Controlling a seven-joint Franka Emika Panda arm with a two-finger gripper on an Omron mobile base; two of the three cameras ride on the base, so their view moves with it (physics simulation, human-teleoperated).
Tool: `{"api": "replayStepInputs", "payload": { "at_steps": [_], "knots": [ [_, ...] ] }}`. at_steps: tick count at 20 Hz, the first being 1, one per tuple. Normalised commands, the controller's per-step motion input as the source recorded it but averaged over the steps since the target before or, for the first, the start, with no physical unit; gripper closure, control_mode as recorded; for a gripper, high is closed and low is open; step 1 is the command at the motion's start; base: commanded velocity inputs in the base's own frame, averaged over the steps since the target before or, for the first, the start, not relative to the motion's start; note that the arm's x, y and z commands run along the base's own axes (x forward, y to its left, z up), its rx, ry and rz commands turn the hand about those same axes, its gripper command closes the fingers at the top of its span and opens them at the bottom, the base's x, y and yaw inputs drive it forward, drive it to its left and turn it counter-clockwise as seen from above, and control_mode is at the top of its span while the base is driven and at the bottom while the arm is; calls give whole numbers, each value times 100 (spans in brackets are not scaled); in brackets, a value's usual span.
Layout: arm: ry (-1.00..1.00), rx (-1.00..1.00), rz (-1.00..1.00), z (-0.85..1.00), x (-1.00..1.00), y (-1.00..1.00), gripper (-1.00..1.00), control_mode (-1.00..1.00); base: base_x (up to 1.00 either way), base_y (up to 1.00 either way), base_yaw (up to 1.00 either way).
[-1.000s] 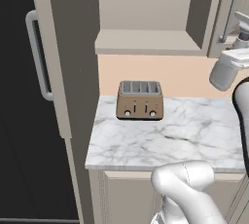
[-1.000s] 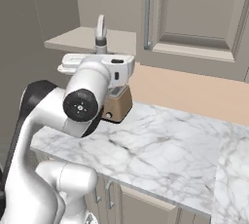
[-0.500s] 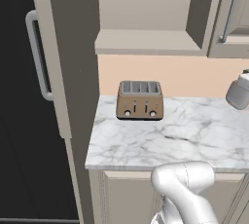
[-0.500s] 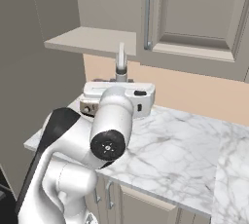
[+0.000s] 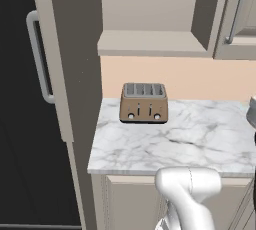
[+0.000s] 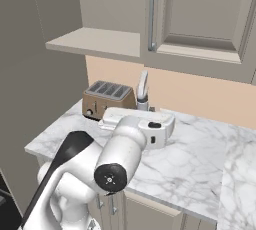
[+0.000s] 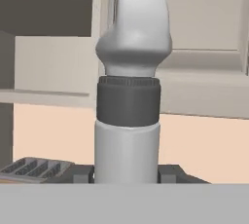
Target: Move the cutting board and knife to the sink. Then move spray from the cabinet to the counter.
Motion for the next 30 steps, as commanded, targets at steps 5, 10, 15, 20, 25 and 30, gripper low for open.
{"api": "replayStepInputs", "payload": {
  "at_steps": [5, 10, 15, 20, 25, 30],
  "knots": [
    [8, -3, -19, -52, 0, -36, 100, -100, 0, 0, 0],
    [30, 0, -15, -53, 0, -43, 100, -100, 0, 0, 0],
    [14, 0, -1, -49, 0, -30, 100, -100, 0, 0, 0],
    [-5, 0, 1, -40, 0, -21, 100, -100, 0, 0, 0],
    [1, 0, 1, -37, 1, -8, 100, -100, 0, 0, 0],
    [14, 0, 0, -44, 13, -1, 100, -100, 0, 0, 0]
  ]
}}
